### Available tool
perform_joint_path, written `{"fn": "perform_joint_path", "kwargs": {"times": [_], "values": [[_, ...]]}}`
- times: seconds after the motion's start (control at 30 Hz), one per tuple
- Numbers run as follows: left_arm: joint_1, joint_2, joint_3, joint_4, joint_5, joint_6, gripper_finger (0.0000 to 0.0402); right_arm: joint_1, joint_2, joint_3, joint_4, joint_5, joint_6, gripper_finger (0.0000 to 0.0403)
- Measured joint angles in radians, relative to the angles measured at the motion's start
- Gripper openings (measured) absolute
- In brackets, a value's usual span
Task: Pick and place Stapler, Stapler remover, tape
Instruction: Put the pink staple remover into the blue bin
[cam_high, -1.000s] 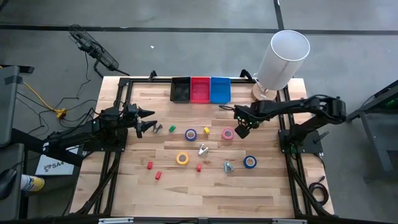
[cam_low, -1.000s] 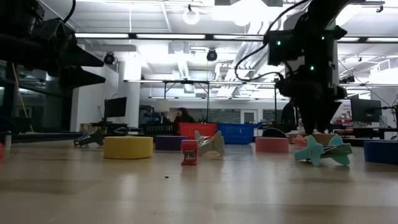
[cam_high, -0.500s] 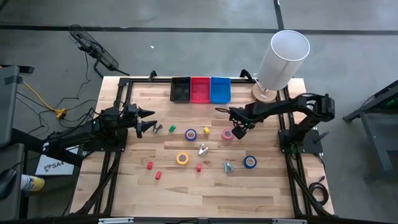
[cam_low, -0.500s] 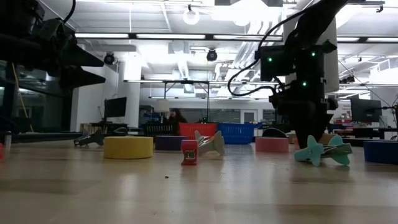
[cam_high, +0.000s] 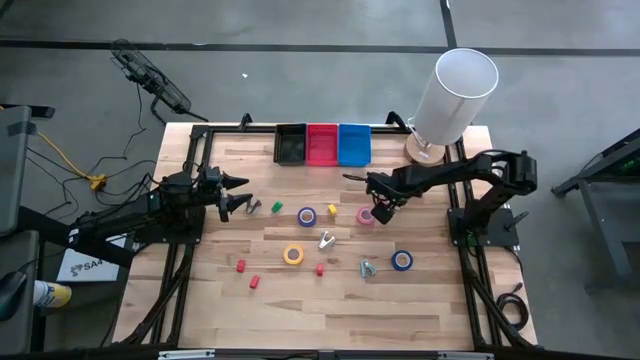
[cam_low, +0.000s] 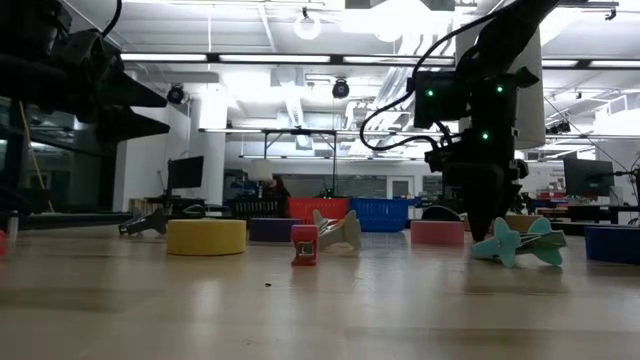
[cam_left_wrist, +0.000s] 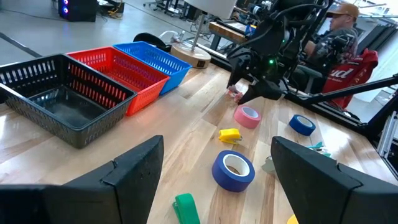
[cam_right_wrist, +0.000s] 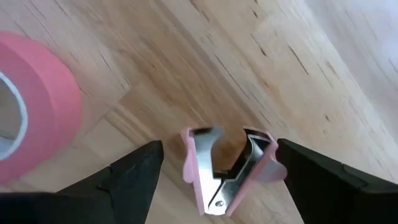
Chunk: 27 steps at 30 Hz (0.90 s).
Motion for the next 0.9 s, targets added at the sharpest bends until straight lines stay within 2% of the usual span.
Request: {"fn": "perform_joint_path", "kwargs": {"times": [0.3,0.9], "values": [[0.0,0.0,0.0,0.0,0.0,0.0,0.0292,-0.001,0.001,0.0,0.002,-0.021,0.04,0.0268],[0.0,0.0,0.0,0.0,0.0,0.0,0.0292,0.0,0.002,0.0,-0.002,-0.054,0.04,0.0143]]}}
